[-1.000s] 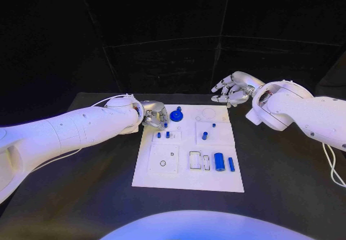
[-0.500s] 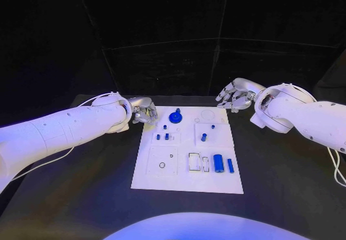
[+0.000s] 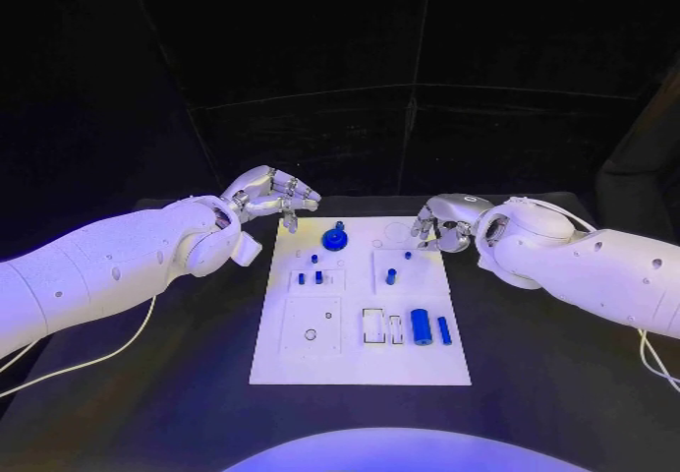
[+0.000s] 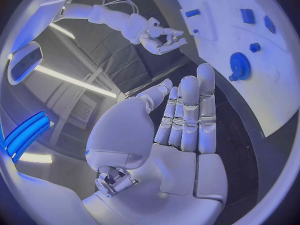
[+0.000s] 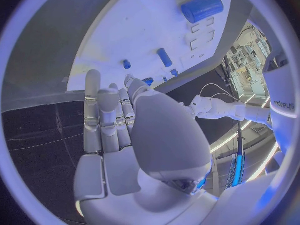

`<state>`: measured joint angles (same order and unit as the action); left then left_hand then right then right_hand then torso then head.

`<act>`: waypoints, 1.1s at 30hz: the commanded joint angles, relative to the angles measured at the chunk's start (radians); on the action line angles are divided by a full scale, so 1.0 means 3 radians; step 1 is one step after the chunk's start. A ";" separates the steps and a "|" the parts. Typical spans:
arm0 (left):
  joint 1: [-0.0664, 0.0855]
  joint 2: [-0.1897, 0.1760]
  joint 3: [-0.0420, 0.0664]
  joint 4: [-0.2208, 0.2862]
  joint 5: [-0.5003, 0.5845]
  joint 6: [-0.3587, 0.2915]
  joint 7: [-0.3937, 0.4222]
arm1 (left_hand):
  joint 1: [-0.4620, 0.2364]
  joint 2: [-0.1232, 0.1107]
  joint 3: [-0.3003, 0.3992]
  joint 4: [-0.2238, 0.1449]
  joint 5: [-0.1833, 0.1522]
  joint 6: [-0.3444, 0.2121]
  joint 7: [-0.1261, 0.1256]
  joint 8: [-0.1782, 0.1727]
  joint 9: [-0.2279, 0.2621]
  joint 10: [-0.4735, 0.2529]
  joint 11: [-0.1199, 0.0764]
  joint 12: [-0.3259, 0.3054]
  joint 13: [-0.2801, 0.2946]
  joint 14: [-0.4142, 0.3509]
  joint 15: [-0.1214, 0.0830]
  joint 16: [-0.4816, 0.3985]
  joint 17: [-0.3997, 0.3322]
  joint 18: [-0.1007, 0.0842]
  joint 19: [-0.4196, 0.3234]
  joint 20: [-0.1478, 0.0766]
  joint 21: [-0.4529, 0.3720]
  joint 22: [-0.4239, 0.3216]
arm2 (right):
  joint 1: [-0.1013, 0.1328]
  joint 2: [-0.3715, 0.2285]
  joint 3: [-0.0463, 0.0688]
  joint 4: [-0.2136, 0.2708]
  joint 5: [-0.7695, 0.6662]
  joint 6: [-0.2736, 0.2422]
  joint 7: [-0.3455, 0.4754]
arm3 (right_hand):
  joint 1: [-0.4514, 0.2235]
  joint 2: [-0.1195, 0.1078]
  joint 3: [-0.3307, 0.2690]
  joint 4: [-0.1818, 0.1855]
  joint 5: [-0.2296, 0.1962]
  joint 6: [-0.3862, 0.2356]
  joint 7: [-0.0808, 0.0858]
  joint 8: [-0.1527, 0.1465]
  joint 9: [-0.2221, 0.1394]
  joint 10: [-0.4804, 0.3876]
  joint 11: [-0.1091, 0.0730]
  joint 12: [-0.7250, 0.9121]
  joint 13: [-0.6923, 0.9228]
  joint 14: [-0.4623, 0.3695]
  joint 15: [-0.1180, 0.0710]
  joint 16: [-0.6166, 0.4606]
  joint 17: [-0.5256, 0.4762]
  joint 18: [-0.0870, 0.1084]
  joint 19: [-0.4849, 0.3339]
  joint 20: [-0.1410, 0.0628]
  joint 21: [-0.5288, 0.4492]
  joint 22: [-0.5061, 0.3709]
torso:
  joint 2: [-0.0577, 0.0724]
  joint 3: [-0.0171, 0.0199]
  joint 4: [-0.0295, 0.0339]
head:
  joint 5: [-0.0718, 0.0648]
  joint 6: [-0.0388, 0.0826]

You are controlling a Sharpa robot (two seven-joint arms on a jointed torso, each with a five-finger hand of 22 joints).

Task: Assemble the parts on the task board

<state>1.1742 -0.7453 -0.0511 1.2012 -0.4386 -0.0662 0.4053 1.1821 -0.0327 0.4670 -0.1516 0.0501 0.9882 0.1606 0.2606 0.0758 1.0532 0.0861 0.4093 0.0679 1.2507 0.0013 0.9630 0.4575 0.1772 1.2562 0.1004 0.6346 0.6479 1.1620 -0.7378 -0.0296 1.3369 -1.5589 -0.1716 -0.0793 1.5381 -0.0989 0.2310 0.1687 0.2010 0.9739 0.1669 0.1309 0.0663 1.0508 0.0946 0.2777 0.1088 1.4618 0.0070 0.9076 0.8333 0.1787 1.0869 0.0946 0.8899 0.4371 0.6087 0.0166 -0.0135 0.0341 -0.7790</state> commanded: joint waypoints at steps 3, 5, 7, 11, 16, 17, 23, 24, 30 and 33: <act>0.0000 -0.0043 0.0002 0.0122 0.0913 0.0164 0.0490 | -0.0040 0.0008 -0.0029 0.0002 -0.0008 0.0033 -0.0006 -0.0016 -0.0016 0.0047 -0.0005 -0.0049 -0.0011 -0.0026 -0.0003 -0.0042 -0.0039 0.0021 -0.0023 0.0000 -0.0058 -0.0043 | -0.0048 0.0062 0.0003 -0.0037 -0.0434 0.0000 0.0051 | -0.0031 -0.0054 0.0072 -0.0019 -0.0035 0.0023 0.0015 -0.0053 -0.0001 0.0037 0.0017 -0.0103 -0.0100 0.0038 0.0010 0.0079 0.0068 0.0017 -0.0011 0.0021 0.0046 0.0030 | 0.0008 0.0007 -0.0008 | 0.0007 0.0012; -0.0001 -0.0053 0.0001 0.0144 0.0966 0.0164 0.0507 | -0.0045 0.0008 -0.0036 0.0003 -0.0008 0.0034 -0.0005 -0.0022 -0.0019 0.0051 -0.0004 -0.0058 -0.0012 -0.0026 -0.0003 -0.0048 -0.0048 0.0020 -0.0022 0.0000 -0.0070 -0.0053 | -0.0065 0.0089 0.0003 -0.0053 -0.0464 0.0011 0.0048 | -0.0038 -0.0060 0.0087 -0.0026 -0.0038 0.0025 0.0018 -0.0065 -0.0001 0.0042 0.0019 -0.0122 -0.0120 0.0037 0.0012 0.0091 0.0077 0.0017 -0.0014 0.0023 0.0055 0.0037 | 0.0009 0.0003 -0.0001 | -0.0006 0.0009; -0.0002 -0.0059 0.0001 0.0156 0.0998 0.0159 0.0520 | -0.0046 0.0007 -0.0039 0.0004 -0.0008 0.0033 -0.0005 -0.0025 -0.0020 0.0052 -0.0003 -0.0062 -0.0013 -0.0027 -0.0002 -0.0051 -0.0051 0.0020 -0.0022 0.0000 -0.0074 -0.0057 | -0.0077 0.0117 0.0002 -0.0072 -0.0482 0.0027 0.0049 | -0.0044 -0.0066 0.0100 -0.0034 -0.0041 0.0026 0.0021 -0.0075 -0.0001 0.0039 0.0024 -0.0142 -0.0136 0.0036 0.0015 0.0106 0.0089 0.0017 -0.0017 0.0025 0.0062 0.0043 | 0.0007 0.0001 0.0001 | -0.0012 0.0003; -0.0003 -0.0068 0.0001 0.0182 0.1042 0.0149 0.0541 | -0.0043 0.0007 -0.0047 0.0000 -0.0008 0.0031 -0.0002 -0.0035 -0.0025 0.0051 -0.0001 -0.0077 -0.0013 -0.0029 -0.0001 -0.0059 -0.0064 0.0019 -0.0020 0.0001 -0.0092 -0.0072 | -0.0104 0.0168 0.0002 -0.0106 -0.0507 0.0041 0.0055 | -0.0046 -0.0073 0.0133 -0.0056 -0.0044 0.0032 0.0030 -0.0094 0.0000 0.0030 0.0032 -0.0181 -0.0155 0.0045 0.0022 0.0166 0.0145 0.0017 -0.0021 0.0028 0.0080 0.0056 | 0.0009 0.0001 0.0003 | -0.0006 -0.0007; -0.0003 -0.0083 0.0000 0.0226 0.1066 0.0143 0.0543 | -0.0048 -0.0009 -0.0070 -0.0007 -0.0007 0.0016 0.0009 -0.0056 -0.0031 0.0043 0.0007 -0.0100 -0.0013 -0.0026 0.0004 -0.0066 -0.0081 0.0018 -0.0013 0.0003 -0.0116 -0.0095 | -0.0123 0.0211 0.0002 -0.0136 -0.0525 0.0067 0.0055 | -0.0046 -0.0075 0.0172 -0.0080 -0.0047 0.0046 0.0035 -0.0108 0.0001 0.0041 0.0036 -0.0207 -0.0158 0.0058 0.0026 0.0239 0.0212 0.0018 -0.0022 0.0031 0.0103 0.0072 | 0.0013 0.0004 -0.0002 | -0.0002 -0.0013; -0.0003 -0.0084 0.0000 0.0232 0.1068 0.0142 0.0542 | -0.0048 -0.0010 -0.0072 -0.0008 -0.0007 0.0015 0.0009 -0.0057 -0.0031 0.0042 0.0008 -0.0102 -0.0013 -0.0026 0.0005 -0.0067 -0.0082 0.0018 -0.0012 0.0003 -0.0117 -0.0096 | -0.0124 0.0219 0.0002 -0.0142 -0.0527 0.0076 0.0056 | -0.0044 -0.0073 0.0187 -0.0089 -0.0048 0.0054 0.0034 -0.0111 0.0002 0.0049 0.0036 -0.0214 -0.0158 0.0062 0.0026 0.0262 0.0232 0.0018 -0.0022 0.0031 0.0112 0.0077 | 0.0011 0.0003 -0.0001 | -0.0002 -0.0017; -0.0003 -0.0086 0.0000 0.0249 0.1074 0.0128 0.0535 | -0.0047 -0.0014 -0.0086 -0.0012 -0.0006 -0.0005 0.0020 -0.0077 -0.0035 0.0029 0.0017 -0.0119 -0.0013 -0.0025 0.0010 -0.0071 -0.0095 0.0017 -0.0006 0.0007 -0.0135 -0.0113 | -0.0130 0.0252 0.0001 -0.0163 -0.0544 0.0162 0.0045 | -0.0026 -0.0057 0.0309 -0.0155 -0.0073 0.0115 0.0021 -0.0120 0.0007 0.0114 0.0025 -0.0247 -0.0157 0.0091 0.0015 0.0437 0.0396 0.0020 -0.0019 0.0026 0.0179 0.0123 | 0.0013 0.0005 -0.0002 | 0.0004 -0.0027; -0.0003 -0.0086 0.0000 0.0249 0.1074 0.0125 0.0534 | -0.0049 -0.0018 -0.0093 -0.0013 -0.0006 -0.0018 0.0026 -0.0087 -0.0037 0.0021 0.0022 -0.0125 -0.0013 -0.0025 0.0013 -0.0072 -0.0099 0.0016 -0.0003 0.0009 -0.0140 -0.0119 | -0.0130 0.0255 0.0001 -0.0165 -0.0548 0.0179 0.0040 | -0.0027 -0.0056 0.0330 -0.0165 -0.0075 0.0126 0.0018 -0.0121 0.0008 0.0130 0.0021 -0.0250 -0.0156 0.0096 0.0013 0.0467 0.0424 0.0017 -0.0009 0.0024 0.0204 0.0153 | 0.0012 0.0004 -0.0002 | 0.0004 -0.0031; -0.0003 -0.0081 -0.0001 0.0250 0.1075 0.0107 0.0528 | -0.0042 -0.0005 -0.0096 -0.0014 -0.0004 -0.0019 0.0028 -0.0093 -0.0035 0.0018 0.0024 -0.0129 -0.0010 -0.0025 0.0017 -0.0073 -0.0108 0.0016 0.0002 0.0012 -0.0152 -0.0131 | -0.0134 0.0275 0.0001 -0.0179 -0.0617 0.0255 -0.0014 | -0.0052 -0.0059 0.0459 -0.0231 -0.0078 0.0192 0.0002 -0.0128 0.0009 0.0222 0.0002 -0.0271 -0.0153 0.0102 -0.0003 0.0578 0.0517 0.0002 0.0014 0.0013 0.0326 0.0291 | 0.0011 0.0006 -0.0003 | 0.0009 -0.0040; -0.0003 -0.0078 -0.0001 0.0250 0.1075 0.0102 0.0524 | -0.0039 -0.0003 -0.0096 -0.0016 -0.0004 -0.0017 0.0027 -0.0093 -0.0034 0.0018 0.0024 -0.0129 -0.0010 -0.0025 0.0017 -0.0074 -0.0109 0.0016 0.0003 0.0012 -0.0154 -0.0133 | -0.0137 0.0284 0.0001 -0.0184 -0.0653 0.0281 -0.0047 | -0.0086 -0.0065 0.0527 -0.0262 -0.0085 0.0214 -0.0002 -0.0141 0.0008 0.0249 -0.0002 -0.0294 -0.0152 0.0097 -0.0005 0.0618 0.0547 -0.0003 0.0008 0.0013 0.0373 0.0339 | 0.0012 0.0007 -0.0002 | 0.0010 -0.0044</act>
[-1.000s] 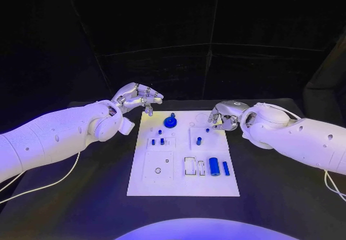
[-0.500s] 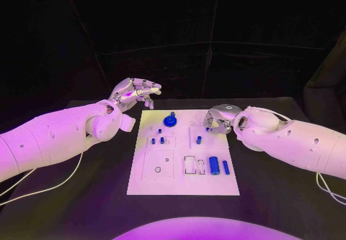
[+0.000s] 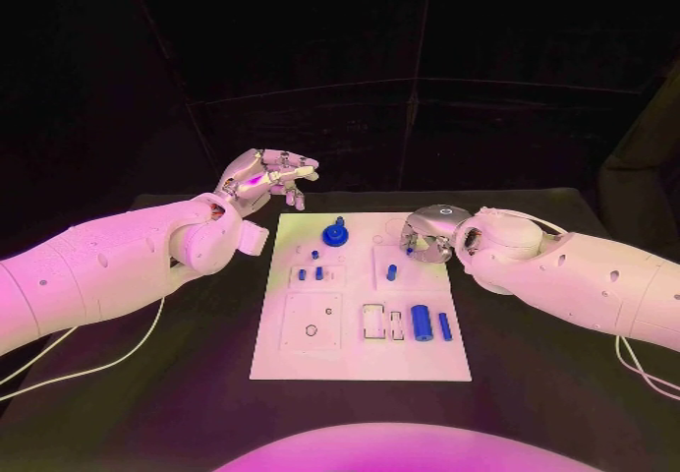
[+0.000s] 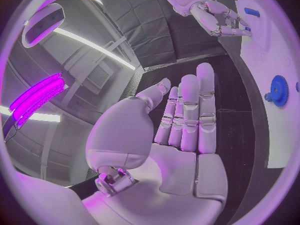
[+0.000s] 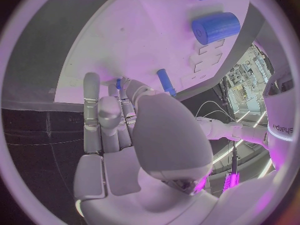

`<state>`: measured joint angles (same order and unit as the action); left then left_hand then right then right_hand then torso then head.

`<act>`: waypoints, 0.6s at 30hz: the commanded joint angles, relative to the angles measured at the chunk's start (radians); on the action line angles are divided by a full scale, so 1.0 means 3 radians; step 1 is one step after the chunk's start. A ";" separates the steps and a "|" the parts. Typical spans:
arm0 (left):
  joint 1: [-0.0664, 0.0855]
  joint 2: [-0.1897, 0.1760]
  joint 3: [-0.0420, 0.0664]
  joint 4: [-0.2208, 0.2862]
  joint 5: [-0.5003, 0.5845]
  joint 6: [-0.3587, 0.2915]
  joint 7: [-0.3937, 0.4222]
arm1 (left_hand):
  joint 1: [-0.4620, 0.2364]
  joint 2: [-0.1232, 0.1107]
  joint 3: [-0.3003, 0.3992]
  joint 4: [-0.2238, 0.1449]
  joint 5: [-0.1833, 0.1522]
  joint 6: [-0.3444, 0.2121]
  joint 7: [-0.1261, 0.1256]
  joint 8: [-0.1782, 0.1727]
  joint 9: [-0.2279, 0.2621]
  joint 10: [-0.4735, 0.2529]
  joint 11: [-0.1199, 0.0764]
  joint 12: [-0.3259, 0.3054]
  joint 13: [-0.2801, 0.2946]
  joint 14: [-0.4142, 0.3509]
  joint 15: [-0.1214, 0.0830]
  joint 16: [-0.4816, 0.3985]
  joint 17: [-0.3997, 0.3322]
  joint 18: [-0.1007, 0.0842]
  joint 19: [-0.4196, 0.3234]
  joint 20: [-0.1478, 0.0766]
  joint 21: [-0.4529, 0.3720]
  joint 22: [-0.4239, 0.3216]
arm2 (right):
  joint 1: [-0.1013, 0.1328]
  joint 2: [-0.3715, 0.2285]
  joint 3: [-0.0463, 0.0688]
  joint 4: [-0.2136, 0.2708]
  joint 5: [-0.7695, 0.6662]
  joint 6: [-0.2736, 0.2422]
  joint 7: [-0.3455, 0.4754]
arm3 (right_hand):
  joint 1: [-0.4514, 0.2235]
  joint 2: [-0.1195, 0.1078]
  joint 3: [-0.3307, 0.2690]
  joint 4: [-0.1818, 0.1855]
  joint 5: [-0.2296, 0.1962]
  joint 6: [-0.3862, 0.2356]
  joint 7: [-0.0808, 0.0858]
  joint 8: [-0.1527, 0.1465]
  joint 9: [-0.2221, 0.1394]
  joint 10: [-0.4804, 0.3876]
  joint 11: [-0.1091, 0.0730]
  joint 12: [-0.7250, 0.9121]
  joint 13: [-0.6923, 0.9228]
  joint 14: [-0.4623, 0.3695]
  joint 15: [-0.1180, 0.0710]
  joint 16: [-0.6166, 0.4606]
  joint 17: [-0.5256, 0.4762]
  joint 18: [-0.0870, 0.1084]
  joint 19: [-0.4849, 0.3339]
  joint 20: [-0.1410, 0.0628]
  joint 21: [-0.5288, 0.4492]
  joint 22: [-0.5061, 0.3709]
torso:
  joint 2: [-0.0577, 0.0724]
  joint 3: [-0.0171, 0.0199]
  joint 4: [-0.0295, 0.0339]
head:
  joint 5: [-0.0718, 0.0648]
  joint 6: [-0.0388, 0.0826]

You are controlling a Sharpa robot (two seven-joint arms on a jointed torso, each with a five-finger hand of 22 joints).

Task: Assemble the parts on the task board

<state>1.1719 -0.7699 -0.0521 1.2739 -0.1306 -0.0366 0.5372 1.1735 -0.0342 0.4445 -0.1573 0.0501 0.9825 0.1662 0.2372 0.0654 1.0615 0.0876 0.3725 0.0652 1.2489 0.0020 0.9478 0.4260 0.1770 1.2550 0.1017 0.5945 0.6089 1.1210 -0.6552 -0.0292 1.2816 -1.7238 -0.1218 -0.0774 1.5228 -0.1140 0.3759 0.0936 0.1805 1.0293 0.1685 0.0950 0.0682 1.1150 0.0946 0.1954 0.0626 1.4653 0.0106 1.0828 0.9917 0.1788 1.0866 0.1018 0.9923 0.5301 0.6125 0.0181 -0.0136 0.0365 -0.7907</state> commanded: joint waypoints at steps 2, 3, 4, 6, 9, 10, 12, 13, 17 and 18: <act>0.0005 0.0006 0.0002 0.0005 0.0048 0.0001 0.0083 | -0.0010 0.0003 -0.0021 0.0003 -0.0004 0.0003 0.0008 -0.0014 0.0001 -0.0009 0.0019 -0.0006 -0.0001 -0.0019 0.0015 -0.0023 -0.0005 0.0017 0.0007 0.0008 -0.0020 -0.0003 | -0.0002 0.0013 -0.0001 -0.0001 -0.0124 0.0132 -0.0071 | -0.0054 -0.0020 0.0077 -0.0032 -0.0023 0.0048 -0.0011 -0.0025 0.0002 0.0056 -0.0008 -0.0028 0.0003 0.0089 -0.0019 0.0075 0.0056 -0.0008 0.0017 -0.0013 0.0070 0.0078 | -0.0002 0.0001 -0.0003 | 0.0004 -0.0008; 0.0005 0.0006 0.0002 0.0004 0.0047 0.0002 0.0083 | -0.0010 0.0003 -0.0021 0.0003 -0.0004 0.0003 0.0008 -0.0014 0.0001 -0.0009 0.0019 -0.0006 -0.0001 -0.0019 0.0015 -0.0023 -0.0005 0.0017 0.0007 0.0008 -0.0020 -0.0003 | -0.0002 0.0013 -0.0001 -0.0001 -0.0131 0.0136 -0.0075 | -0.0063 -0.0023 0.0091 -0.0043 -0.0024 0.0058 -0.0014 -0.0025 0.0003 0.0071 -0.0010 -0.0029 0.0004 0.0093 -0.0022 0.0104 0.0085 -0.0014 0.0031 -0.0013 0.0098 0.0119 | -0.0003 0.0001 -0.0004 | 0.0004 -0.0010; 0.0005 0.0007 0.0002 0.0004 0.0042 0.0003 0.0083 | -0.0002 0.0007 -0.0020 -0.0001 -0.0004 0.0007 0.0007 -0.0014 0.0002 -0.0008 0.0018 -0.0006 0.0000 -0.0019 0.0014 -0.0024 -0.0008 0.0017 0.0009 0.0008 -0.0024 -0.0007 | -0.0003 0.0015 -0.0001 -0.0001 -0.0145 0.0142 -0.0083 | -0.0068 -0.0024 0.0101 -0.0050 -0.0024 0.0064 -0.0016 -0.0026 0.0004 0.0081 -0.0013 -0.0029 0.0006 0.0097 -0.0024 0.0126 0.0106 -0.0019 0.0043 -0.0014 0.0120 0.0151 | -0.0003 0.0000 -0.0003 | 0.0004 -0.0018; 0.0004 0.0008 0.0002 0.0004 0.0031 0.0007 0.0081 | 0.0016 0.0021 -0.0015 -0.0010 -0.0004 0.0020 0.0003 -0.0011 0.0005 -0.0005 0.0015 -0.0006 0.0002 -0.0020 0.0013 -0.0025 -0.0015 0.0019 0.0014 0.0008 -0.0033 -0.0015 | -0.0007 0.0016 -0.0001 -0.0003 -0.0177 0.0157 -0.0101 | -0.0083 -0.0028 0.0126 -0.0070 -0.0025 0.0081 -0.0021 -0.0028 0.0004 0.0103 -0.0019 -0.0032 0.0007 0.0105 -0.0029 0.0174 0.0152 -0.0028 0.0067 -0.0015 0.0170 0.0220 | -0.0004 -0.0001 -0.0002 | 0.0002 -0.0020; 0.0004 0.0008 0.0001 0.0004 0.0024 0.0008 0.0080 | 0.0021 0.0024 -0.0013 -0.0013 -0.0003 0.0023 0.0002 -0.0011 0.0005 -0.0004 0.0014 -0.0006 0.0002 -0.0020 0.0012 -0.0025 -0.0017 0.0019 0.0015 0.0008 -0.0035 -0.0018 | -0.0010 0.0020 -0.0001 -0.0004 -0.0205 0.0161 -0.0114 | -0.0097 -0.0030 0.0151 -0.0090 -0.0026 0.0098 -0.0025 -0.0030 0.0005 0.0122 -0.0024 -0.0037 0.0008 0.0109 -0.0033 0.0213 0.0188 -0.0035 0.0083 -0.0016 0.0210 0.0273 | -0.0003 -0.0001 -0.0003 | 0.0002 -0.0023; 0.0004 0.0009 0.0001 0.0004 0.0022 0.0009 0.0079 | 0.0023 0.0025 -0.0013 -0.0014 -0.0003 0.0024 0.0002 -0.0011 0.0005 -0.0004 0.0014 -0.0007 0.0002 -0.0020 0.0012 -0.0025 -0.0018 0.0019 0.0016 0.0008 -0.0036 -0.0019 | -0.0011 0.0023 -0.0001 -0.0005 -0.0216 0.0158 -0.0119 | -0.0100 -0.0029 0.0156 -0.0095 -0.0027 0.0102 -0.0026 -0.0030 0.0005 0.0127 -0.0026 -0.0037 0.0009 0.0111 -0.0034 0.0223 0.0197 -0.0037 0.0087 -0.0016 0.0219 0.0285 | -0.0002 0.0000 -0.0003 | 0.0002 -0.0024; 0.0004 0.0010 0.0001 0.0001 0.0019 0.0010 0.0077 | 0.0028 0.0027 -0.0012 -0.0017 -0.0003 0.0025 0.0001 -0.0012 0.0005 -0.0004 0.0013 -0.0007 0.0002 -0.0020 0.0011 -0.0026 -0.0020 0.0019 0.0017 0.0007 -0.0038 -0.0021 | -0.0015 0.0030 -0.0001 -0.0006 -0.0243 0.0146 -0.0136 | -0.0106 -0.0020 0.0182 -0.0118 -0.0030 0.0129 -0.0036 -0.0025 0.0009 0.0159 -0.0034 -0.0033 0.0013 0.0122 -0.0041 0.0284 0.0259 -0.0049 0.0120 -0.0018 0.0275 0.0368 | 0.0000 0.0000 -0.0005 | 0.0005 -0.0028; 0.0004 0.0010 0.0001 0.0000 0.0018 0.0010 0.0076 | 0.0028 0.0027 -0.0012 -0.0017 -0.0003 0.0025 0.0001 -0.0012 0.0005 -0.0004 0.0013 -0.0007 0.0002 -0.0020 0.0011 -0.0026 -0.0020 0.0019 0.0017 0.0007 -0.0038 -0.0021 | -0.0017 0.0034 -0.0001 -0.0007 -0.0257 0.0136 -0.0145 | -0.0107 -0.0011 0.0200 -0.0136 -0.0037 0.0149 -0.0042 -0.0021 0.0011 0.0182 -0.0042 -0.0030 0.0016 0.0127 -0.0047 0.0317 0.0290 -0.0056 0.0141 -0.0020 0.0311 0.0419 | -0.0001 0.0000 -0.0005 | 0.0005 -0.0030; 0.0004 0.0010 0.0000 -0.0005 0.0016 0.0010 0.0072 | 0.0028 0.0027 -0.0012 -0.0017 -0.0003 0.0025 0.0001 -0.0012 0.0005 -0.0004 0.0013 -0.0007 0.0002 -0.0020 0.0011 -0.0026 -0.0020 0.0019 0.0017 0.0007 -0.0038 -0.0021 | -0.0022 0.0039 -0.0002 -0.0002 -0.0295 0.0047 -0.0174 | -0.0100 0.0044 0.0274 -0.0204 -0.0117 0.0254 -0.0077 0.0012 0.0026 0.0294 -0.0077 0.0003 0.0035 0.0132 -0.0081 0.0381 0.0342 -0.0075 0.0200 -0.0031 0.0421 0.0571 | -0.0003 0.0000 -0.0004 | 0.0004 -0.0034; 0.0004 0.0010 0.0000 -0.0007 0.0016 0.0010 0.0072 | 0.0031 0.0028 -0.0011 -0.0019 -0.0003 0.0026 0.0001 -0.0012 0.0005 -0.0005 0.0014 -0.0008 0.0002 -0.0020 0.0011 -0.0026 -0.0021 0.0019 0.0018 0.0007 -0.0039 -0.0022 | -0.0023 0.0038 -0.0002 0.0001 -0.0303 0.0001 -0.0178 | -0.0098 0.0059 0.0294 -0.0222 -0.0137 0.0284 -0.0086 0.0023 0.0032 0.0324 -0.0088 0.0013 0.0041 0.0132 -0.0089 0.0392 0.0348 -0.0080 0.0215 -0.0038 0.0449 0.0609 | -0.0003 -0.0001 -0.0004 | 0.0004 -0.0035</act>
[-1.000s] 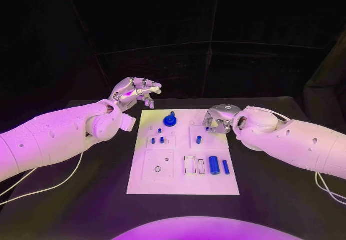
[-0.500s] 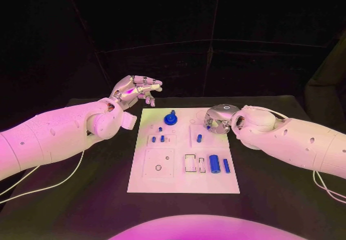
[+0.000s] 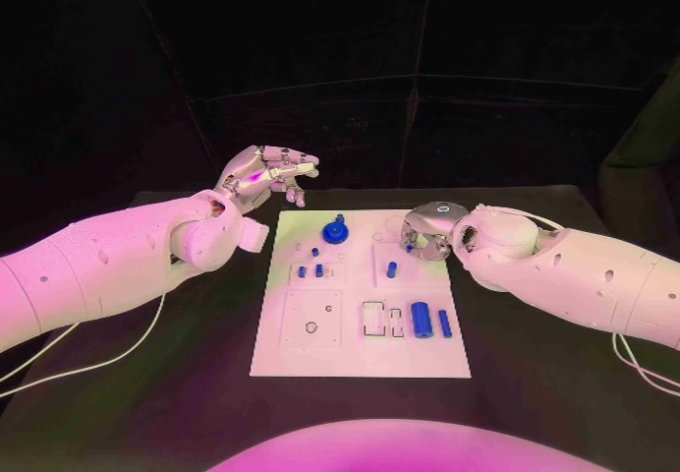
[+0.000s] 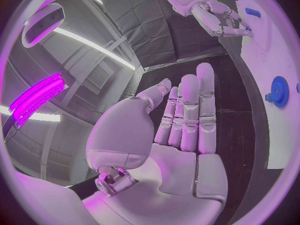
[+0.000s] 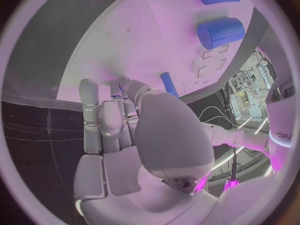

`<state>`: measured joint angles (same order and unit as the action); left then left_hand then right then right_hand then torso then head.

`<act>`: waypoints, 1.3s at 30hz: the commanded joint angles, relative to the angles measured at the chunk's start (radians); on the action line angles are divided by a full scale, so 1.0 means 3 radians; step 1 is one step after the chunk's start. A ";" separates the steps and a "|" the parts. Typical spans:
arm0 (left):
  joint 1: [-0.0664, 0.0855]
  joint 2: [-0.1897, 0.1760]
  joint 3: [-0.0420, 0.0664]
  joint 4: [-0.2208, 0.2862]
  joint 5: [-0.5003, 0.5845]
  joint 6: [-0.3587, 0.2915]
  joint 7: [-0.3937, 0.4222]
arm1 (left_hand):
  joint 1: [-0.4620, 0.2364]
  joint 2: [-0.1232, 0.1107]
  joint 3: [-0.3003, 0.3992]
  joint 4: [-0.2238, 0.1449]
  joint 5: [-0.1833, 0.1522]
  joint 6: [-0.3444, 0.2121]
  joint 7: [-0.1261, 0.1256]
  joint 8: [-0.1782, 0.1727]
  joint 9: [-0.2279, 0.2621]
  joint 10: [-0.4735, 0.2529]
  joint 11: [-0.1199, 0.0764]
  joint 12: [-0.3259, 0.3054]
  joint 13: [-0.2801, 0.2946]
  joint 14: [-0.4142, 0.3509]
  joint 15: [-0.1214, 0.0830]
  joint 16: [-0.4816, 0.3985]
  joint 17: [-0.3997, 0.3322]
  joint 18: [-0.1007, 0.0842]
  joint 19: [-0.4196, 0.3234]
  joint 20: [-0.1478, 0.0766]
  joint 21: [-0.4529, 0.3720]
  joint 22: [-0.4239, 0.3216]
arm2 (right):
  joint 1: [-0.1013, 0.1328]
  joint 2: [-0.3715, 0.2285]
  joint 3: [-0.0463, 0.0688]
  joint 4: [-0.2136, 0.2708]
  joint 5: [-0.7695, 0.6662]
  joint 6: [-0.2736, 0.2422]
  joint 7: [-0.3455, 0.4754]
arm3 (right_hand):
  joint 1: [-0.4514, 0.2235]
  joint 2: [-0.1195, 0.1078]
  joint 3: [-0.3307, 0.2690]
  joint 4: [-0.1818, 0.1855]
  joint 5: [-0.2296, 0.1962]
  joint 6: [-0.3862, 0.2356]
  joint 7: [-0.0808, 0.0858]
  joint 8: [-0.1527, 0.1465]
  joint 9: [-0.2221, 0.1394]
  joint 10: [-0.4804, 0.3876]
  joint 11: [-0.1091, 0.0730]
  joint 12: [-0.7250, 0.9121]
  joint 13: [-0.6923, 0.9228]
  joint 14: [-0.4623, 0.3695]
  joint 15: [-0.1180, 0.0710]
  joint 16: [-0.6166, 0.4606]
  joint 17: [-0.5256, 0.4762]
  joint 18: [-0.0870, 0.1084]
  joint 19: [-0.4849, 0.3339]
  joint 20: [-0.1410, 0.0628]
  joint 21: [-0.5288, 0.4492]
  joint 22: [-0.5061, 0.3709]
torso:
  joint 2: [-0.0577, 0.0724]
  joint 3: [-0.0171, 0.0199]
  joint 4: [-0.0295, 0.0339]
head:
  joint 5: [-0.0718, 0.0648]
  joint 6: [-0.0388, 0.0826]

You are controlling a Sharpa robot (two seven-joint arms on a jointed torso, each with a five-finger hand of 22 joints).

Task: Assemble the parts on the task board

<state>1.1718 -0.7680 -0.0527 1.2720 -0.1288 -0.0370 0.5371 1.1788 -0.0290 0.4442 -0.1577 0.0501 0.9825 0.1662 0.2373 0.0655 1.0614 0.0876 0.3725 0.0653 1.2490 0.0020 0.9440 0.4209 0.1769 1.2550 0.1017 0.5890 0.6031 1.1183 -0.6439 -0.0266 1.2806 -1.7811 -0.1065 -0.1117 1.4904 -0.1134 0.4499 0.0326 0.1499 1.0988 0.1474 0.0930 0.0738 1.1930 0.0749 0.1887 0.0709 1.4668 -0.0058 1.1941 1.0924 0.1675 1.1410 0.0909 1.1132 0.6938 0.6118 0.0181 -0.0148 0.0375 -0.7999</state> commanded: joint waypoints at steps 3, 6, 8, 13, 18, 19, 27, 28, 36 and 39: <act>0.0005 0.0003 0.0002 -0.0005 0.0010 0.0010 0.0071 | 0.0014 0.0011 -0.0010 -0.0018 -0.0003 0.0025 0.0002 -0.0013 0.0005 -0.0005 0.0013 -0.0008 0.0002 -0.0020 0.0011 -0.0013 -0.0005 0.0020 0.0018 0.0007 -0.0021 -0.0004 | -0.0016 -0.0009 -0.0010 0.0023 -0.0126 -0.0191 -0.0061 | -0.0003 0.0079 0.0087 -0.0054 -0.0051 0.0106 -0.0031 0.0045 0.0022 0.0119 -0.0042 0.0051 0.0025 0.0127 -0.0049 0.0035 0.0013 -0.0055 0.0069 -0.0015 0.0107 0.0152 | -0.0001 0.0001 -0.0003 | 0.0003 -0.0003; 0.0005 0.0003 0.0002 -0.0010 0.0009 0.0008 0.0070 | 0.0014 0.0011 -0.0010 -0.0018 -0.0003 0.0025 0.0002 -0.0013 0.0005 -0.0005 0.0013 -0.0008 0.0002 -0.0020 0.0011 -0.0013 -0.0005 0.0020 0.0018 0.0007 -0.0021 -0.0004 | -0.0018 -0.0028 -0.0010 0.0057 -0.0110 -0.0306 -0.0052 | -0.0030 0.0079 0.0104 -0.0069 -0.0057 0.0125 -0.0036 0.0045 0.0024 0.0137 -0.0048 0.0049 0.0029 0.0126 -0.0054 0.0041 0.0008 -0.0063 0.0085 -0.0022 0.0140 0.0196 | -0.0002 0.0001 -0.0005 | 0.0003 -0.0003; 0.0005 0.0002 0.0002 -0.0014 0.0009 0.0006 0.0070 | 0.0014 0.0011 -0.0010 -0.0018 -0.0003 0.0025 0.0002 -0.0013 0.0005 -0.0005 0.0013 -0.0008 0.0002 -0.0020 0.0011 -0.0013 -0.0005 0.0020 0.0018 0.0007 -0.0021 -0.0004 | -0.0018 -0.0047 -0.0010 0.0088 -0.0094 -0.0368 -0.0047 | -0.0052 0.0076 0.0108 -0.0072 -0.0063 0.0132 -0.0037 0.0044 0.0025 0.0141 -0.0050 0.0046 0.0029 0.0124 -0.0055 0.0038 -0.0002 -0.0066 0.0091 -0.0023 0.0154 0.0214 | -0.0003 0.0000 -0.0007 | 0.0003 -0.0002; 0.0005 0.0000 0.0002 -0.0024 0.0009 0.0005 0.0068 | 0.0017 0.0014 -0.0009 -0.0020 -0.0003 0.0026 0.0002 -0.0014 0.0005 -0.0006 0.0014 -0.0009 0.0002 -0.0021 0.0011 -0.0013 -0.0007 0.0020 0.0019 0.0007 -0.0023 -0.0006 | -0.0018 -0.0111 -0.0009 0.0176 -0.0025 -0.0498 -0.0047 | -0.0080 0.0070 0.0112 -0.0078 -0.0073 0.0133 -0.0038 0.0038 0.0024 0.0140 -0.0050 0.0037 0.0029 0.0122 -0.0056 0.0039 -0.0010 -0.0068 0.0094 -0.0025 0.0167 0.0232 | -0.0005 -0.0003 -0.0005 | -0.0006 0.0007; 0.0005 -0.0006 0.0002 -0.0031 0.0009 -0.0001 0.0065 | 0.0017 0.0014 -0.0008 -0.0020 -0.0003 0.0026 0.0002 -0.0014 0.0005 -0.0006 0.0014 -0.0009 0.0002 -0.0021 0.0011 -0.0013 -0.0007 0.0020 0.0019 0.0007 -0.0023 -0.0006 | -0.0016 -0.0197 -0.0006 0.0288 0.0038 -0.0584 -0.0058 | -0.0101 0.0065 0.0118 -0.0084 -0.0078 0.0124 -0.0036 0.0027 0.0020 0.0131 -0.0048 0.0025 0.0027 0.0121 -0.0054 0.0044 -0.0011 -0.0072 0.0100 -0.0025 0.0181 0.0251 | -0.0006 -0.0005 -0.0004 | -0.0010 0.0015; 0.0005 -0.0007 0.0002 -0.0033 0.0009 -0.0003 0.0065 | 0.0023 0.0019 -0.0007 -0.0023 -0.0003 0.0026 0.0003 -0.0016 0.0004 -0.0007 0.0014 -0.0010 0.0002 -0.0021 0.0011 -0.0013 -0.0009 0.0020 0.0021 0.0007 -0.0026 -0.0009 | -0.0016 -0.0216 -0.0005 0.0315 0.0050 -0.0596 -0.0062 | -0.0112 0.0063 0.0121 -0.0086 -0.0081 0.0120 -0.0034 0.0021 0.0019 0.0126 -0.0047 0.0019 0.0026 0.0119 -0.0053 0.0042 -0.0018 -0.0073 0.0103 -0.0024 0.0188 0.0260 | -0.0006 -0.0006 -0.0005 | -0.0010 0.0018; 0.0005 -0.0008 0.0002 -0.0038 0.0009 -0.0006 0.0060 | 0.0025 0.0020 -0.0006 -0.0024 -0.0003 0.0024 0.0004 -0.0018 0.0004 -0.0009 0.0015 -0.0012 0.0001 -0.0022 0.0011 -0.0014 -0.0011 0.0020 0.0022 0.0007 -0.0028 -0.0011 | 0.0007 -0.0378 0.0000 0.0629 0.0126 -0.0708 -0.0067 | -0.0125 0.0061 0.0127 -0.0091 -0.0082 0.0114 -0.0032 0.0014 0.0017 0.0120 -0.0044 0.0010 0.0025 0.0121 -0.0052 0.0056 -0.0006 -0.0078 0.0115 -0.0023 0.0206 0.0291 | -0.0003 -0.0005 0.0004 | -0.0011 0.0025; 0.0005 -0.0007 0.0002 -0.0038 0.0009 -0.0006 0.0059 | 0.0026 0.0021 -0.0006 -0.0026 -0.0003 0.0023 0.0005 -0.0019 0.0003 -0.0011 0.0016 -0.0013 0.0001 -0.0022 0.0011 -0.0014 -0.0012 0.0020 0.0022 0.0007 -0.0029 -0.0012 | 0.0011 -0.0390 0.0000 0.0684 0.0140 -0.0722 -0.0063 | -0.0125 0.0061 0.0127 -0.0091 -0.0082 0.0114 -0.0032 0.0013 0.0017 0.0119 -0.0044 0.0010 0.0025 0.0121 -0.0052 0.0057 -0.0005 -0.0079 0.0117 -0.0023 0.0208 0.0294 | -0.0003 -0.0004 0.0003 | -0.0008 0.0024; 0.0005 -0.0001 0.0002 -0.0030 0.0009 -0.0003 0.0059 | 0.0028 0.0021 -0.0007 -0.0027 -0.0003 0.0020 0.0007 -0.0022 0.0003 -0.0014 0.0017 -0.0015 0.0001 -0.0022 0.0012 -0.0014 -0.0014 0.0020 0.0024 0.0007 -0.0031 -0.0014 | 0.0020 -0.0293 -0.0001 0.1006 0.0194 -0.0751 -0.0013 | -0.0130 0.0062 0.0134 -0.0097 -0.0076 0.0113 -0.0030 0.0010 0.0016 0.0118 -0.0043 0.0006 0.0024 0.0122 -0.0051 0.0061 -0.0006 -0.0081 0.0123 -0.0023 0.0218 0.0308 | -0.0001 -0.0003 0.0004 | 0.0036 0.0022; 0.0006 0.0002 0.0002 -0.0023 0.0009 -0.0002 0.0058 | 0.0028 0.0021 -0.0007 -0.0027 -0.0003 0.0020 0.0007 -0.0022 0.0003 -0.0014 0.0017 -0.0015 0.0001 -0.0022 0.0012 -0.0014 -0.0014 0.0020 0.0024 0.0007 -0.0031 -0.0014 | 0.0017 -0.0195 -0.0003 0.1055 0.0193 -0.0718 0.0003 | -0.0133 0.0063 0.0139 -0.0101 -0.0071 0.0112 -0.0029 0.0007 0.0015 0.0116 -0.0042 0.0002 0.0024 0.0121 -0.0050 0.0060 -0.0011 -0.0081 0.0123 -0.0022 0.0220 0.0309 | 0.0000 -0.0009 0.0009 | 0.0055 0.0007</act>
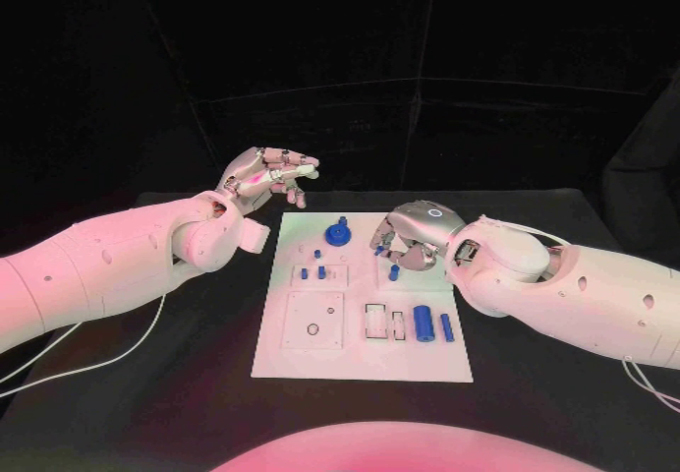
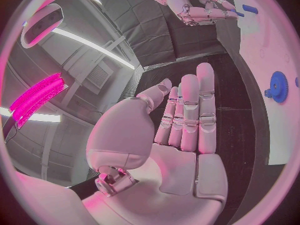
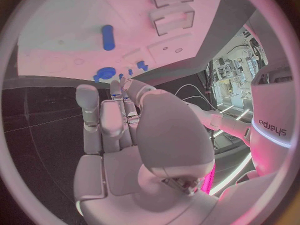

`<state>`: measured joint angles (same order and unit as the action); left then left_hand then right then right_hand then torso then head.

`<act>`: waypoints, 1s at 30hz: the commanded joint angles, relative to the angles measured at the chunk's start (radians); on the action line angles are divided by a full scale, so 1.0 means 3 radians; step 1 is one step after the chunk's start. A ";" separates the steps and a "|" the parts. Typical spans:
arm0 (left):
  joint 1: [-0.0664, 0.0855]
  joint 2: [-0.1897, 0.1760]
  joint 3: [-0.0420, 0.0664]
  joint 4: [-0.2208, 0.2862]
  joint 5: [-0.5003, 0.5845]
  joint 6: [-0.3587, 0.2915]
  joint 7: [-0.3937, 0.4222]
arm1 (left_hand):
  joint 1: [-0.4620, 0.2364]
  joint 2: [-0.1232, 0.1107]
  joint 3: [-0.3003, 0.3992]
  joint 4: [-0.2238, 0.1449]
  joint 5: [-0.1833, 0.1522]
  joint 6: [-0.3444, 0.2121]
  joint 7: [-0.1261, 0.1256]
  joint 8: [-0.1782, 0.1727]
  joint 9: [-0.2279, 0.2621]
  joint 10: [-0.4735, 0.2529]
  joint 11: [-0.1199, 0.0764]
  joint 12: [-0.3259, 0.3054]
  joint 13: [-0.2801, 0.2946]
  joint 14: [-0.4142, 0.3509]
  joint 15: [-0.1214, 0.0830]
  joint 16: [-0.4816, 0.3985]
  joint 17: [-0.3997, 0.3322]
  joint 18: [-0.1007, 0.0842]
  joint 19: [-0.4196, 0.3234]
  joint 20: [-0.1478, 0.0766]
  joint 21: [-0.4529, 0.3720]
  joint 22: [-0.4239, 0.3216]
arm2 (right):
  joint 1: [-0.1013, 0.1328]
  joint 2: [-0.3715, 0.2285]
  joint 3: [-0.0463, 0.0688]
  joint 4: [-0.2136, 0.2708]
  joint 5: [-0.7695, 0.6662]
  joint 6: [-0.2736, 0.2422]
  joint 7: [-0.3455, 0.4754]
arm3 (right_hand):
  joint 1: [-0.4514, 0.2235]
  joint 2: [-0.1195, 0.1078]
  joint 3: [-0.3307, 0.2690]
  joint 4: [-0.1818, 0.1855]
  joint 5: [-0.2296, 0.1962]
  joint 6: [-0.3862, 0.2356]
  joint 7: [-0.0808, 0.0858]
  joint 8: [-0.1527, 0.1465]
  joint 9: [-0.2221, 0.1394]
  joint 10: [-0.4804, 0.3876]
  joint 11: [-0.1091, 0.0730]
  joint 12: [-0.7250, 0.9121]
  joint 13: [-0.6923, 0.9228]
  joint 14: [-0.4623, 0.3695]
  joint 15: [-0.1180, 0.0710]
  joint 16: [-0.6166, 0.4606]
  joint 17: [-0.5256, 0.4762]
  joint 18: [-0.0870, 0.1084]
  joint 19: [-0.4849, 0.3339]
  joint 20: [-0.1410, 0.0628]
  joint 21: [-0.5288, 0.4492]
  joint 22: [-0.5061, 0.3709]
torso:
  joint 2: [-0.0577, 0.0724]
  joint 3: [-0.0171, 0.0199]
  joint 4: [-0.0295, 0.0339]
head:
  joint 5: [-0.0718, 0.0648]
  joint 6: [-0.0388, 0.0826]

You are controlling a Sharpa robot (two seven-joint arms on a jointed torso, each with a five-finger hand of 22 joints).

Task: Assemble the parts on the task board

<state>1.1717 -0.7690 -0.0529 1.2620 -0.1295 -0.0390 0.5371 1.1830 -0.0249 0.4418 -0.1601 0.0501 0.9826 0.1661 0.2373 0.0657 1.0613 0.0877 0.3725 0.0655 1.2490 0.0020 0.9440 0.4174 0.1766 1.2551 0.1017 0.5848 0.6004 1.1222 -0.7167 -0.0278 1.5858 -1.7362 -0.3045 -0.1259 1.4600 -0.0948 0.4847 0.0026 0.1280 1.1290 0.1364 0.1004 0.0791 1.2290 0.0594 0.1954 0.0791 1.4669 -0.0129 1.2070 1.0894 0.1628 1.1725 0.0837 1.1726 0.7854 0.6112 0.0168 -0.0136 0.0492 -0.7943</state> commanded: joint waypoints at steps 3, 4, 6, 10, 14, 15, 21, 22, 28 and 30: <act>0.0006 0.0008 0.0003 0.0019 0.0011 0.0002 0.0052 | 0.0014 0.0007 0.0001 -0.0019 -0.0003 0.0019 0.0008 -0.0023 0.0002 -0.0015 0.0018 -0.0016 0.0000 -0.0022 0.0012 -0.0014 -0.0003 0.0020 0.0024 0.0007 -0.0018 -0.0006 | -0.0013 0.0162 -0.0001 0.0042 0.0033 -0.0013 0.0068 | -0.0035 0.0002 0.0026 -0.0003 0.0004 0.0010 0.0009 -0.0020 -0.0003 -0.0006 0.0011 -0.0023 -0.0004 0.0120 -0.0026 0.0014 -0.0009 -0.0064 0.0015 0.0003 0.0021 -0.0001 | 0.0003 -0.0005 0.0001 | 0.0036 -0.0017; 0.0006 0.0008 0.0003 0.0020 0.0011 0.0001 0.0050 | 0.0013 0.0008 0.0000 -0.0019 -0.0003 0.0017 0.0009 -0.0026 0.0001 -0.0017 0.0019 -0.0017 0.0000 -0.0023 0.0013 -0.0014 -0.0005 0.0020 0.0024 0.0007 -0.0020 -0.0008 | -0.0018 0.0187 -0.0002 0.0036 0.0032 0.0000 0.0071 | -0.0036 0.0003 0.0028 -0.0004 0.0006 0.0009 0.0009 -0.0021 -0.0003 -0.0007 0.0012 -0.0024 -0.0004 0.0120 -0.0025 0.0014 -0.0009 -0.0064 0.0014 0.0003 0.0021 -0.0002 | 0.0002 -0.0004 -0.0001 | 0.0043 -0.0018; 0.0006 0.0010 0.0003 0.0025 0.0012 -0.0002 0.0047 | 0.0012 0.0008 -0.0002 -0.0019 -0.0003 0.0013 0.0011 -0.0028 0.0001 -0.0020 0.0021 -0.0019 -0.0001 -0.0023 0.0014 -0.0014 -0.0006 0.0020 0.0025 0.0008 -0.0021 -0.0010 | -0.0045 0.0262 -0.0004 0.0012 0.0028 0.0049 0.0080 | -0.0038 0.0004 0.0031 -0.0006 0.0008 0.0008 0.0010 -0.0023 -0.0004 -0.0008 0.0013 -0.0027 -0.0004 0.0119 -0.0025 0.0015 -0.0010 -0.0064 0.0014 0.0003 0.0022 -0.0001 | 0.0002 -0.0004 0.0001 | 0.0057 -0.0024; 0.0007 0.0014 0.0003 0.0038 0.0012 -0.0006 0.0046 | 0.0012 0.0008 -0.0002 -0.0019 -0.0003 0.0013 0.0011 -0.0028 0.0001 -0.0020 0.0021 -0.0019 -0.0001 -0.0023 0.0014 -0.0014 -0.0006 0.0020 0.0025 0.0008 -0.0021 -0.0010 | -0.0115 0.0361 -0.0033 -0.0034 0.0022 0.0171 0.0086 | -0.0041 0.0006 0.0035 -0.0009 0.0011 0.0006 0.0011 -0.0026 -0.0004 -0.0011 0.0014 -0.0030 -0.0005 0.0119 -0.0024 0.0015 -0.0012 -0.0063 0.0011 0.0004 0.0022 -0.0005 | 0.0000 -0.0008 0.0012 | 0.0092 -0.0041; 0.0007 0.0011 0.0003 0.0048 0.0012 -0.0009 0.0043 | 0.0012 0.0008 -0.0002 -0.0019 -0.0003 0.0013 0.0011 -0.0028 0.0001 -0.0020 0.0021 -0.0019 -0.0001 -0.0023 0.0014 -0.0014 -0.0006 0.0020 0.0025 0.0008 -0.0021 -0.0010 | -0.0169 0.0432 -0.0055 -0.0078 0.0011 0.0276 0.0090 | -0.0043 0.0006 0.0039 -0.0015 0.0013 0.0003 0.0013 -0.0029 -0.0005 -0.0014 0.0016 -0.0034 -0.0006 0.0117 -0.0023 0.0013 -0.0019 -0.0063 0.0008 0.0005 0.0023 -0.0005 | 0.0001 -0.0004 0.0012 | 0.0122 -0.0058; 0.0008 0.0008 0.0003 0.0050 0.0012 -0.0010 0.0042 | 0.0012 0.0008 -0.0002 -0.0019 -0.0003 0.0013 0.0011 -0.0028 0.0001 -0.0020 0.0021 -0.0019 -0.0001 -0.0023 0.0014 -0.0014 -0.0006 0.0020 0.0025 0.0008 -0.0021 -0.0010 | -0.0181 0.0449 -0.0059 -0.0090 0.0008 0.0298 0.0091 | -0.0043 0.0006 0.0039 -0.0015 0.0013 0.0003 0.0013 -0.0029 -0.0005 -0.0014 0.0016 -0.0034 -0.0006 0.0117 -0.0023 0.0013 -0.0019 -0.0063 0.0008 0.0005 0.0023 -0.0005 | 0.0001 -0.0001 0.0004 | 0.0138 -0.0064; 0.0008 0.0006 0.0003 0.0054 0.0012 -0.0013 0.0042 | 0.0012 0.0008 -0.0002 -0.0019 -0.0003 0.0013 0.0011 -0.0028 0.0001 -0.0020 0.0021 -0.0019 -0.0001 -0.0023 0.0014 -0.0014 -0.0006 0.0020 0.0025 0.0008 -0.0021 -0.0010 | -0.0231 0.0512 -0.0069 -0.0141 -0.0003 0.0388 0.0094 | -0.0045 0.0007 0.0042 -0.0018 0.0015 0.0002 0.0014 -0.0031 -0.0006 -0.0015 0.0017 -0.0036 -0.0006 0.0117 -0.0022 0.0015 -0.0018 -0.0063 0.0008 0.0005 0.0024 -0.0003 | 0.0001 -0.0008 0.0007 | 0.0156 -0.0081; 0.0008 0.0007 0.0003 0.0054 0.0012 -0.0012 0.0042 | 0.0012 0.0008 -0.0002 -0.0019 -0.0003 0.0013 0.0011 -0.0028 0.0001 -0.0020 0.0021 -0.0019 -0.0001 -0.0023 0.0014 -0.0014 -0.0006 0.0020 0.0025 0.0008 -0.0021 -0.0010 | -0.0235 0.0517 -0.0070 -0.0145 -0.0005 0.0395 0.0095 | -0.0045 0.0007 0.0042 -0.0018 0.0015 0.0002 0.0014 -0.0031 -0.0006 -0.0015 0.0017 -0.0036 -0.0006 0.0117 -0.0022 0.0015 -0.0018 -0.0063 0.0008 0.0005 0.0024 -0.0003 | 0.0001 -0.0007 0.0004 | 0.0163 -0.0084; 0.0008 0.0021 0.0003 0.0048 0.0012 -0.0015 0.0048 | 0.0010 0.0009 -0.0005 -0.0019 -0.0003 0.0008 0.0015 -0.0033 0.0000 -0.0025 0.0024 -0.0023 -0.0001 -0.0024 0.0016 -0.0014 -0.0010 0.0019 0.0027 0.0009 -0.0026 -0.0014 | -0.0270 0.0572 -0.0072 -0.0197 -0.0068 0.0415 0.0105 | -0.0047 0.0008 0.0043 -0.0019 0.0016 0.0001 0.0015 -0.0033 -0.0006 -0.0017 0.0018 -0.0038 -0.0006 0.0117 -0.0021 0.0016 -0.0018 -0.0063 0.0009 0.0006 0.0026 -0.0001 | 0.0000 -0.0002 -0.0004 | 0.0181 -0.0095; 0.0008 0.0027 0.0003 0.0046 0.0012 -0.0021 0.0057 | 0.0010 0.0009 -0.0005 -0.0019 -0.0003 0.0008 0.0015 -0.0033 0.0000 -0.0025 0.0024 -0.0023 -0.0001 -0.0024 0.0016 -0.0014 -0.0010 0.0019 0.0027 0.0009 -0.0026 -0.0014 | -0.0279 0.0586 -0.0072 -0.0215 -0.0082 0.0422 0.0107 | -0.0047 0.0008 0.0043 -0.0019 0.0016 0.0001 0.0015 -0.0033 -0.0006 -0.0017 0.0018 -0.0038 -0.0006 0.0117 -0.0021 0.0016 -0.0018 -0.0063 0.0009 0.0006 0.0026 -0.0001 | 0.0002 -0.0001 0.0000 | 0.0184 -0.0099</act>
<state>1.1722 -0.7624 -0.0529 1.2751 -0.1295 -0.0430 0.5371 1.1830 -0.0249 0.4419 -0.1601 0.0501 0.9826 0.1660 0.2326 0.0658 1.0577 0.0913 0.3725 0.0655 1.2454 0.0057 0.9441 0.4157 0.1764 1.2577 0.1044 0.5809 0.5974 1.0379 -0.5430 -0.0498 1.5233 -1.7408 -0.1995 -0.1044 1.4552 -0.0919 0.4897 -0.0025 0.1275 1.1269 0.1346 0.0919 0.0764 1.2290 0.0594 0.1875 0.0787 1.4669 -0.0128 1.2069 1.0847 0.1629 1.1724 0.0838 1.1764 0.7841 0.6115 0.0156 -0.0136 0.1034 -0.8229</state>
